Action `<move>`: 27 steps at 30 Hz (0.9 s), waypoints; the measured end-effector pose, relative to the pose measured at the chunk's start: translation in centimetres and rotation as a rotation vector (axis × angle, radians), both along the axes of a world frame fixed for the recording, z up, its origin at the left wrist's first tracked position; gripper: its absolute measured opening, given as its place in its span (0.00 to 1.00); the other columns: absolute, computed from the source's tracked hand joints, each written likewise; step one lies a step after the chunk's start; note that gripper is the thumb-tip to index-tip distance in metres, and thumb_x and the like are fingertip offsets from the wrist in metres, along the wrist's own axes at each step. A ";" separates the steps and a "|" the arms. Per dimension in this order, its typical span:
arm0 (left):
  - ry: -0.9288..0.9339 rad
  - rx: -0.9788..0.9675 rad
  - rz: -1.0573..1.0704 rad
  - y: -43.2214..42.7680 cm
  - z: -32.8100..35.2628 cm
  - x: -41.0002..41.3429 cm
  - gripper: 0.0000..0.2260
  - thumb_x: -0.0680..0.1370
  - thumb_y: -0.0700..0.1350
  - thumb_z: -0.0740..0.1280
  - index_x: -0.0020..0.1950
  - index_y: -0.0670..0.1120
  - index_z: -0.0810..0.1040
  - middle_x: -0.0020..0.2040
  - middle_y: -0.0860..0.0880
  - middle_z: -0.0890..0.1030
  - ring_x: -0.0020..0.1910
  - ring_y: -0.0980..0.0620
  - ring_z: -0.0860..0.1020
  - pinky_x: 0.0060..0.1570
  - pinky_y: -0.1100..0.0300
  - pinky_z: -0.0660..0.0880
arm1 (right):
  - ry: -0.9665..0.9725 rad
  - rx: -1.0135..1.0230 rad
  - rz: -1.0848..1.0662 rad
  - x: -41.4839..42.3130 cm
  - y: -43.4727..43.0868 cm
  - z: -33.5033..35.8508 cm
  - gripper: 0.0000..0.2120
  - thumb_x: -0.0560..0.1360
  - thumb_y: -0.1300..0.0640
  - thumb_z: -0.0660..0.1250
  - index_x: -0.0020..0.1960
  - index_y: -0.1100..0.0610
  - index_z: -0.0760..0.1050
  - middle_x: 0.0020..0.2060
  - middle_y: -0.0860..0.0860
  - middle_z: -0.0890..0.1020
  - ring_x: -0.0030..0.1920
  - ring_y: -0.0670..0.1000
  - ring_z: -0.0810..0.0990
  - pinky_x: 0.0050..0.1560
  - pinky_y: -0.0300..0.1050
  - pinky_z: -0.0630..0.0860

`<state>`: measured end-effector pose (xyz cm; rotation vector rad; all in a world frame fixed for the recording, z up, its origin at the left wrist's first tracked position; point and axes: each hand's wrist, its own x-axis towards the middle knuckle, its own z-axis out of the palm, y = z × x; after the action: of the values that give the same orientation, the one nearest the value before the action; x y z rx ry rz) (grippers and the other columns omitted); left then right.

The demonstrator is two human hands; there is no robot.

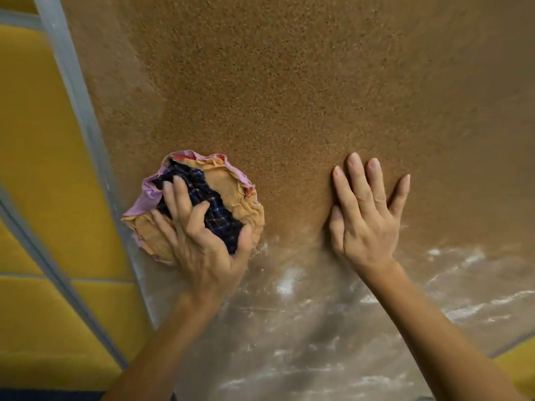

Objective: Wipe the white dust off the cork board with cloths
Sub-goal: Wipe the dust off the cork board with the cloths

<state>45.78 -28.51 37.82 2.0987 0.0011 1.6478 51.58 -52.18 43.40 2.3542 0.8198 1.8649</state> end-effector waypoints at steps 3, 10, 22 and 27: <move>0.049 0.107 -0.053 -2.7 -3.1 -0.4 0.24 0.79 0.55 0.68 0.65 0.42 0.65 0.79 0.40 0.63 0.81 0.45 0.58 0.74 0.37 0.58 | -0.019 0.018 0.007 0.2 0.0 -0.4 0.27 0.84 0.52 0.54 0.82 0.52 0.56 0.82 0.48 0.53 0.82 0.52 0.52 0.80 0.61 0.42; 0.059 0.172 0.002 0.1 -2.3 -0.8 0.26 0.82 0.45 0.61 0.78 0.45 0.56 0.77 0.41 0.66 0.82 0.53 0.53 0.77 0.39 0.56 | 0.014 0.019 0.028 -0.3 -0.4 -0.1 0.27 0.84 0.51 0.55 0.82 0.52 0.56 0.82 0.48 0.53 0.82 0.51 0.51 0.80 0.61 0.42; 0.343 0.485 0.096 -0.5 -5.2 -3.1 0.26 0.78 0.47 0.59 0.76 0.45 0.65 0.74 0.41 0.73 0.75 0.43 0.65 0.67 0.38 0.63 | 0.090 -0.001 0.103 -1.5 -1.0 0.8 0.26 0.84 0.53 0.58 0.81 0.55 0.60 0.80 0.52 0.61 0.81 0.53 0.58 0.79 0.63 0.50; 0.186 0.326 0.117 1.8 -0.2 -1.4 0.29 0.81 0.47 0.60 0.81 0.45 0.58 0.81 0.45 0.60 0.83 0.48 0.47 0.79 0.43 0.44 | 0.091 0.013 0.155 -2.2 -1.9 2.3 0.24 0.83 0.56 0.58 0.78 0.59 0.65 0.78 0.55 0.65 0.80 0.56 0.62 0.77 0.65 0.55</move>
<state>44.36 -26.68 37.65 2.5350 -0.0929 1.5994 49.37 -54.10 45.69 2.4655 1.0296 1.8325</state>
